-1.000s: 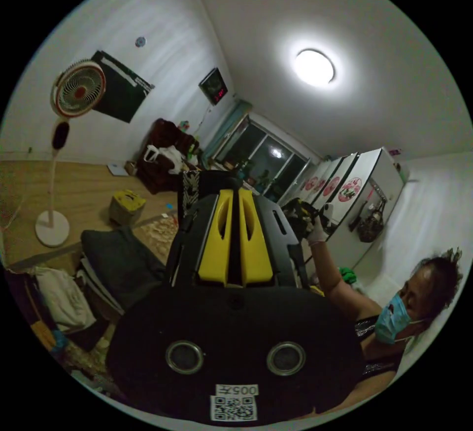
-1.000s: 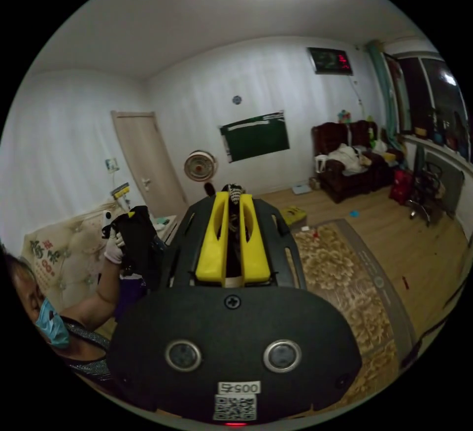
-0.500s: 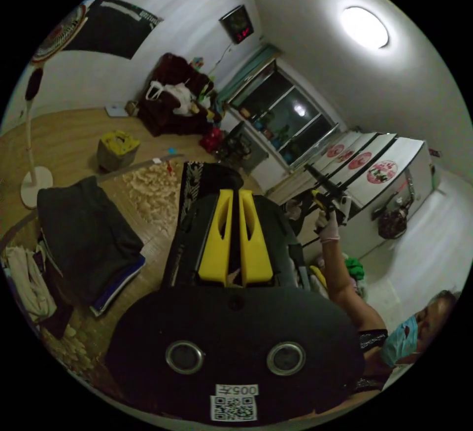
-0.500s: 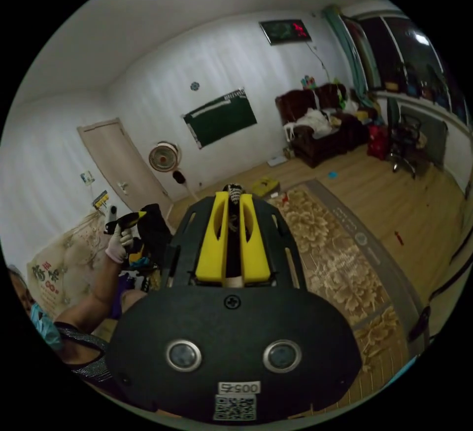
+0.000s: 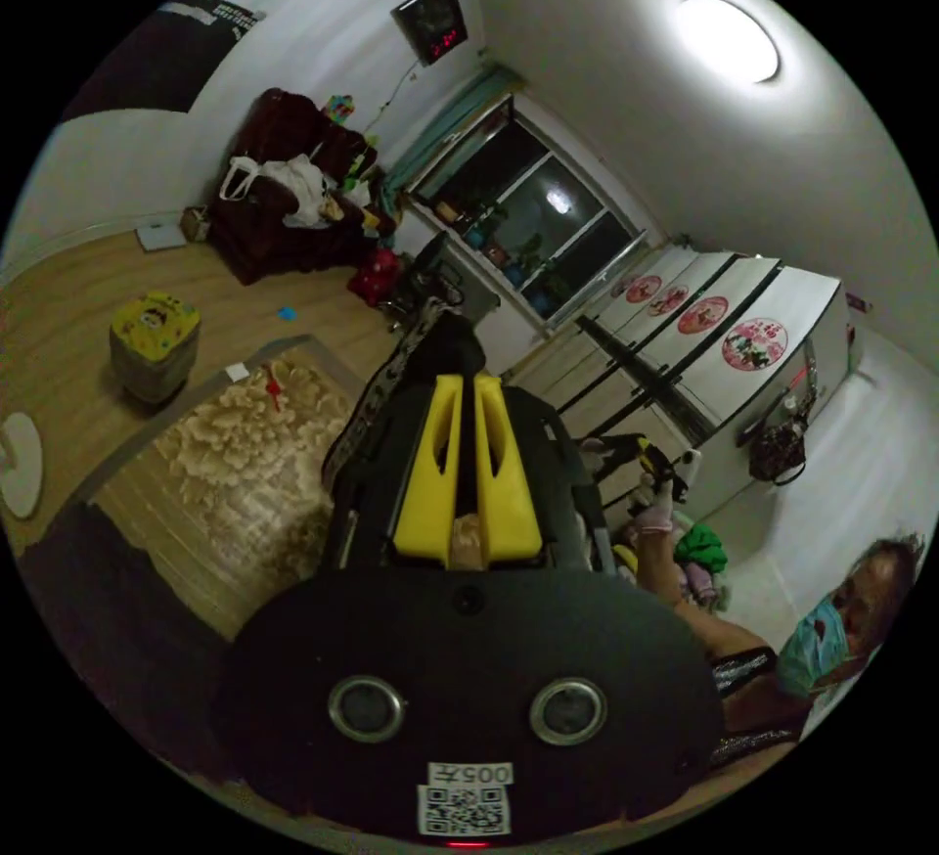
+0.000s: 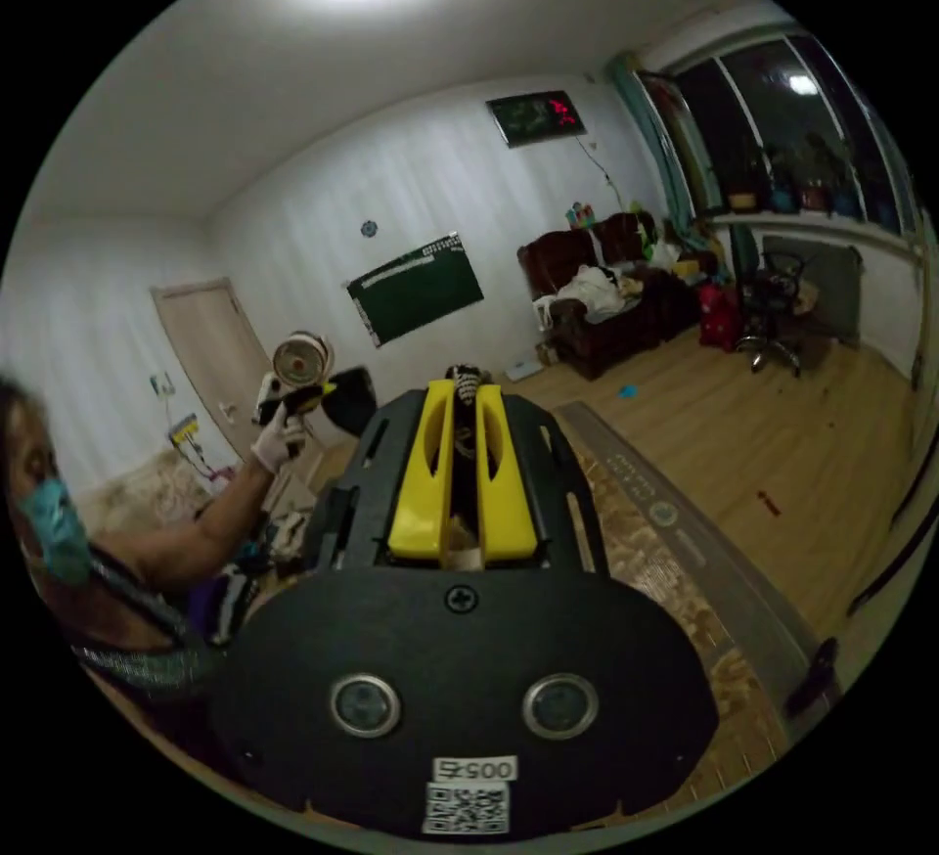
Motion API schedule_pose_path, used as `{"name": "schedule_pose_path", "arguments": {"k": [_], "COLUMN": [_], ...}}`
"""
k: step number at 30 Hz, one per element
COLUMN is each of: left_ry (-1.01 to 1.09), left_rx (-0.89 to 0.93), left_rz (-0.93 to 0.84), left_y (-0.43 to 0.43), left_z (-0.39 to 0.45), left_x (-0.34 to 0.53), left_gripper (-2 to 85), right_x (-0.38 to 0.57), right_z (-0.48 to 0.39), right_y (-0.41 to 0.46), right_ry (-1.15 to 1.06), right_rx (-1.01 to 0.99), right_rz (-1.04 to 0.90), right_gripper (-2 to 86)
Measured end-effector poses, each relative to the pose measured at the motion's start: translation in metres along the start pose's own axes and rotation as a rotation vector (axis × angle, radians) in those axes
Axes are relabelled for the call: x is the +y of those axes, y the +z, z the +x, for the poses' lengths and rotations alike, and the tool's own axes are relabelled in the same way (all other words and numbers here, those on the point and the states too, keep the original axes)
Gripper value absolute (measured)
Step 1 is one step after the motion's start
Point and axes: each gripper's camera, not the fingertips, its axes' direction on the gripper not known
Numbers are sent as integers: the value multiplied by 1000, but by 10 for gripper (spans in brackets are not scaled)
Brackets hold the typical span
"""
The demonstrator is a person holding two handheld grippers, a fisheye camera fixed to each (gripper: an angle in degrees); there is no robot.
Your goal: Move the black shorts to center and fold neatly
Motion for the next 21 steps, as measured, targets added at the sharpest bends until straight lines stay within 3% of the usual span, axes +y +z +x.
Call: {"name": "schedule_pose_path", "arguments": {"k": [5, 7, 11, 14, 16, 21], "left_ry": [-99, -196, -331, -270, -207, -26], "left_rx": [-237, -230, -140, -181, -158, -70], "left_rz": [-196, -216, -88, -56, -133, -531], "left_y": [83, 112, 163, 206, 247, 428], "left_z": [-96, -139, -201, -205, -202, -183], "left_x": [6, 19, 53, 68, 72, 90], "left_gripper": [10, 0, -6, -7, -7, -6], "right_x": [74, 111, 170, 161, 146, 107], "right_z": [49, 73, 124, 152, 168, 213], "right_y": [21, 52, 106, 101, 95, 93], "right_ry": [156, 287, 524, 547, 508, 382], "right_rx": [-59, -107, -190, -210, -160, 15], "right_rz": [-288, -419, -661, -619, -606, -620], "right_gripper": [2, 22, 53, 59, 60, 62]}}
